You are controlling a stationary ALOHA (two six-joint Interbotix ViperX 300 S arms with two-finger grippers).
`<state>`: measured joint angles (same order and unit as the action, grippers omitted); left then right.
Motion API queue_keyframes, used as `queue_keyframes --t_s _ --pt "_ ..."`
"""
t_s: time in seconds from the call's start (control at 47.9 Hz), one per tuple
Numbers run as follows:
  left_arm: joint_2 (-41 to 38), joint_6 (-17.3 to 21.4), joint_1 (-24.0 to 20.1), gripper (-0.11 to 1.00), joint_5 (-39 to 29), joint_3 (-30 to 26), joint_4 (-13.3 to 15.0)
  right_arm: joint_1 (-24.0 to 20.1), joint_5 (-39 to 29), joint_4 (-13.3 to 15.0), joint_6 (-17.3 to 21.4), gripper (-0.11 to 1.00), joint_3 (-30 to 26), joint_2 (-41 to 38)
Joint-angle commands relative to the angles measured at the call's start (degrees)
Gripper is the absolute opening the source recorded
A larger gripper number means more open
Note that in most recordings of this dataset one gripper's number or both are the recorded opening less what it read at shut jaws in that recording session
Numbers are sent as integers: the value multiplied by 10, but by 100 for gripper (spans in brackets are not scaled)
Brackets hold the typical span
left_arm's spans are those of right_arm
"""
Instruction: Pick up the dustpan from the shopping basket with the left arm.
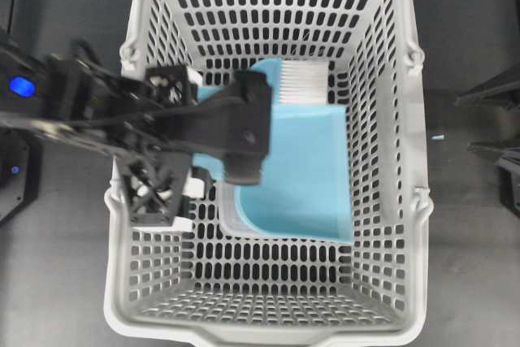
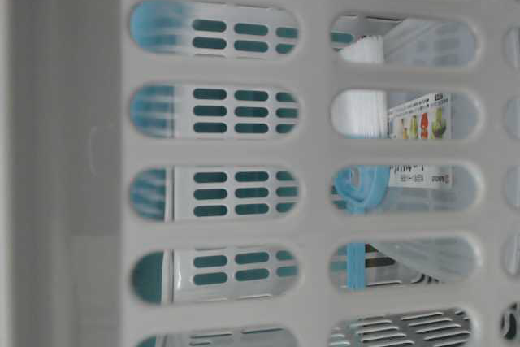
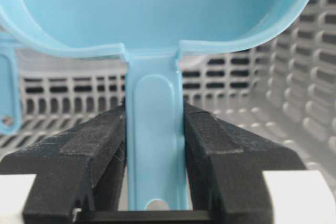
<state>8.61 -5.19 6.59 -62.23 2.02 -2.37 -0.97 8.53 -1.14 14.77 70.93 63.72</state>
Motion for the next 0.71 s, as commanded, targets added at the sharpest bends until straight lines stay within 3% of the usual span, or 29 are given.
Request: queue_keyframes --t_s 0.0,0.689 --pt "25 -2 0 29 2 -18 -2 1 3 -2 -1 75 -4 -3" --pt "34 -2 -11 29 25 -7 -2 1 3 -2 -1 75 -4 -2"
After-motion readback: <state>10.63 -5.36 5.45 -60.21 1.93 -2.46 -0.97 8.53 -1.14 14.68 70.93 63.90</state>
